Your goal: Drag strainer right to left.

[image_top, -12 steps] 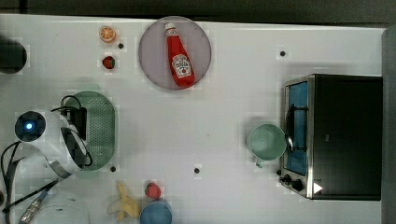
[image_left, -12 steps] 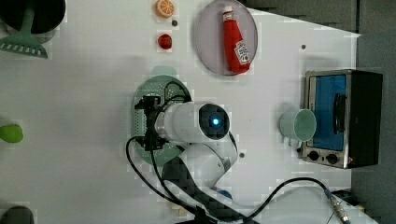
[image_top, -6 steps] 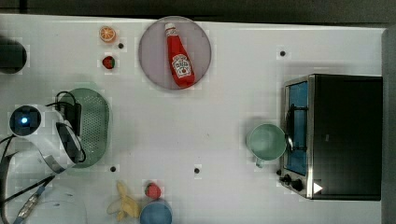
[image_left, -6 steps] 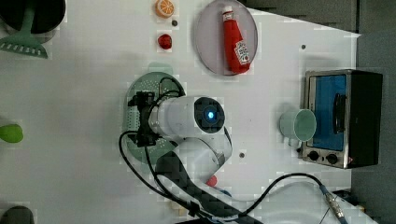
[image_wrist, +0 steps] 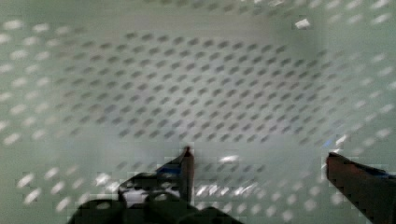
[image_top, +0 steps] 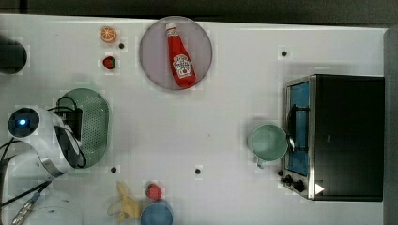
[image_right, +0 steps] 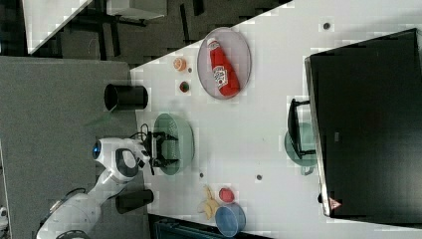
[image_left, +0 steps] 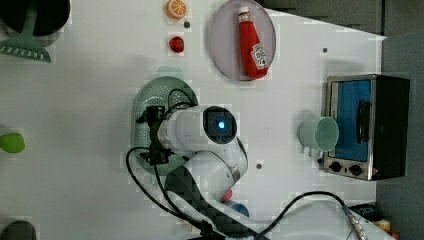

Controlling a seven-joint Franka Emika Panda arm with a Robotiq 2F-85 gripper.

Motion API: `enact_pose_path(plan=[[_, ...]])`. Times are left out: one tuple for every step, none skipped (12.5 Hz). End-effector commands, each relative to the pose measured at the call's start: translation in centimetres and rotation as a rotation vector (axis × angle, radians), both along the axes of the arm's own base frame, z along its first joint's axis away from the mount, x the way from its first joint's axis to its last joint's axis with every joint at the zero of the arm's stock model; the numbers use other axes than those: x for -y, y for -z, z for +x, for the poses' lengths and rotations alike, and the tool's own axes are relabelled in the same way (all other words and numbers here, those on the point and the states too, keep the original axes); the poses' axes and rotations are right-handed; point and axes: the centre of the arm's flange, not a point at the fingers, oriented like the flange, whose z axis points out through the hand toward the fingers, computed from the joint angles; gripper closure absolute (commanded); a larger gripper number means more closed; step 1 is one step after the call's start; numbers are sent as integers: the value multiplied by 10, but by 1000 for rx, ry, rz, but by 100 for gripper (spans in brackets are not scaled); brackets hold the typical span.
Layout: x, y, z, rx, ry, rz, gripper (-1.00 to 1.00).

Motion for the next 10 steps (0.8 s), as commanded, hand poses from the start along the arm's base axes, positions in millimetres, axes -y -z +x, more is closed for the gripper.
enact_pose_path(plan=[[27,-99,44,65,-143,15,-100],[43,-132,56,84,-191,19,-100],[66,-167,68,102,-226,22,-100],[94,-201,79,111,-262,21,-100],[126,-236,87,118,-323,19,-100],[162,-272,94,132,-386,20,-100],[203,-308,98,149,-444,20,-100],[247,-342,101,176,-482,19,-100],[292,-371,99,196,-503,13,-100],[336,-395,94,205,-524,0,-100]])
